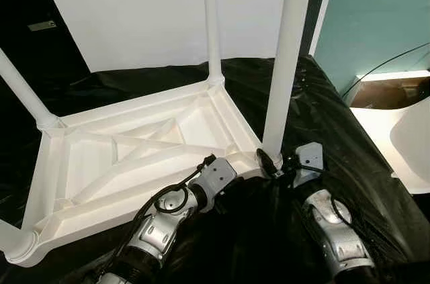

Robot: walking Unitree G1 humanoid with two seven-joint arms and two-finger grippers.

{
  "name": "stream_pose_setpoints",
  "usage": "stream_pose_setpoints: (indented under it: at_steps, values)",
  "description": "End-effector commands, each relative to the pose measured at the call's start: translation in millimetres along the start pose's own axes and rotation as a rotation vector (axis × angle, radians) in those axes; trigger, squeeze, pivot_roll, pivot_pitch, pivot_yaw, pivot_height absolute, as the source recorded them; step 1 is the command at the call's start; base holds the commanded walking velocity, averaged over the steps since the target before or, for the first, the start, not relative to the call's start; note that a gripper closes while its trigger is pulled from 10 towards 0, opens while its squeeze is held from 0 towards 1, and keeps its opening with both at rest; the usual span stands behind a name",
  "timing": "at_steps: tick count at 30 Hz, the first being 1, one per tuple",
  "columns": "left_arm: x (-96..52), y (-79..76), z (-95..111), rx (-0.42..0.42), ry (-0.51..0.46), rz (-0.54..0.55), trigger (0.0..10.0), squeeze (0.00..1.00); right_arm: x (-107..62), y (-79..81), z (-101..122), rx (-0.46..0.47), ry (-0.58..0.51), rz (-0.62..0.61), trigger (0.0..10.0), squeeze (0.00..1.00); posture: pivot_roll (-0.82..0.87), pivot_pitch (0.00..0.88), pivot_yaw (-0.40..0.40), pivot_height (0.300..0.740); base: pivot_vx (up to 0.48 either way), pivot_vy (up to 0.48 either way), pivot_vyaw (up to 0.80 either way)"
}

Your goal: Building children table

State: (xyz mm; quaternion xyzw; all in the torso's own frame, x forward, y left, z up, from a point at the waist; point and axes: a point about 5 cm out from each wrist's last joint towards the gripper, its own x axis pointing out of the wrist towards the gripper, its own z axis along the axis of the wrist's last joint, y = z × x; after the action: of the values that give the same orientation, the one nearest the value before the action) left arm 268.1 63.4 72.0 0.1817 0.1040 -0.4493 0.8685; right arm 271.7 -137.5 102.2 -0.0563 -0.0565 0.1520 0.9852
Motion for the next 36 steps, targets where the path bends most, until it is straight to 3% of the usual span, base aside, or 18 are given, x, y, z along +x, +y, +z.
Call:
stream_pose_setpoints:
  at_steps: [1,4,5,6,7,11,12,15,20,22,23,24,25,26,27,36]
  values:
    - [-7.4,-22.0,-51.6,-0.097,0.233,-0.089,10.0,0.0,-4.5,-17.2,-8.6,-0.056,0.054,-0.106,0.0,0.0,-0.03,0.0,0.021,0.74,0.0,0.0,0.0]
    - [-7.7,-23.2,-52.5,-0.097,0.235,-0.093,10.0,0.0,-4.2,-18.6,-8.7,-0.056,0.053,-0.119,0.0,0.0,-0.04,0.0,0.021,0.74,0.0,0.0,0.0]
    - [-7.5,-24.4,-53.4,-0.098,0.237,-0.097,10.0,0.0,-2.5,-15.3,-9.9,-0.056,0.06,-0.07,6.4,0.0,-0.04,0.0,0.025,0.74,0.0,0.0,0.0]
    - [-7.5,-24.4,-53.4,-0.098,0.237,-0.097,10.0,0.0,-2.5,-15.3,-9.9,-0.056,0.06,-0.07,6.4,0.0,-0.04,0.0,0.025,0.74,0.0,0.0,0.0]
    - [-7.0,-25.0,-53.6,-0.098,0.238,-0.1,10.0,0.0,0.7,-12.4,-10.5,-0.027,0.06,-0.002,10.0,1.0,-0.04,0.0,0.025,0.74,0.0,0.0,0.0]
    - [-5.8,-24.8,-53.3,-0.095,0.237,-0.102,10.0,0.0,11.0,-14.2,-7.8,0.013,0.056,0.123,10.0,1.0,-0.05,0.0,0.026,0.74,0.0,0.0,0.0]
    - [-4.8,-24.0,-52.7,-0.094,0.236,-0.103,10.0,0.0,21.1,-23.6,1.4,-0.012,0.028,0.18,10.0,0.0,-0.05,0.0,0.025,0.74,0.0,0.0,0.0]
    - [-4.5,-23.8,-52.5,-0.093,0.235,-0.103,10.0,0.0,25.5,-28.7,5.6,-0.026,0.023,0.217,10.0,0.0,-0.06,0.0,0.025,0.74,0.0,0.0,0.0]
    - [-2.6,-24.7,-52.3,-0.092,0.234,-0.104,10.0,0.0,32.7,-46.6,12.8,-0.071,0.063,0.434,10.0,0.0,-0.05,0.0,0.023,0.74,0.0,0.0,0.0]
    - [-2.3,-24.9,-52.3,-0.093,0.234,-0.104,10.0,0.0,32.8,-52.2,10.3,-0.078,0.092,0.463,10.0,0.0,-0.05,0.0,0.021,0.74,0.0,0.0,0.0]
    - [-2.5,-25.0,-52.4,-0.093,0.233,-0.103,10.0,0.0,31.7,-56.9,6.5,-0.094,0.133,0.509,8.0,0.0,-0.05,0.0,0.02,0.74,0.0,0.0,0.0]
    - [-2.5,-25.0,-52.4,-0.093,0.233,-0.103,10.0,0.0,31.7,-56.9,6.5,-0.094,0.133,0.509,8.0,0.0,-0.05,0.0,0.02,0.74,0.0,0.0,0.0]
    - [-2.6,-25.0,-52.4,-0.094,0.233,-0.102,10.0,0.0,30.7,-60.2,4.0,-0.104,0.162,0.54,4.5,0.0,-0.05,0.0,0.017,0.74,0.0,0.0,0.0]
    - [-2.9,-25.0,-52.6,-0.094,0.233,-0.102,10.0,0.0,30.2,-62.5,2.9,-0.118,0.175,0.554,4.5,0.0,-0.05,0.0,0.017,0.74,0.0,0.0,0.0]
    - [-3.4,-24.8,-53.0,-0.094,0.234,-0.1,10.0,0.0,30.2,-65.5,2.3,-0.119,0.189,0.565,0.0,0.0,-0.05,0.0,0.015,0.74,0.0,0.0,0.0]
    - [-4.5,-25.0,-54.1,-0.091,0.236,-0.103,10.0,0.0,33.2,-78.4,3.7,-0.089,0.225,0.603,0.0,0.0,-0.05,0.0,0.019,0.74,0.0,0.0,0.0]
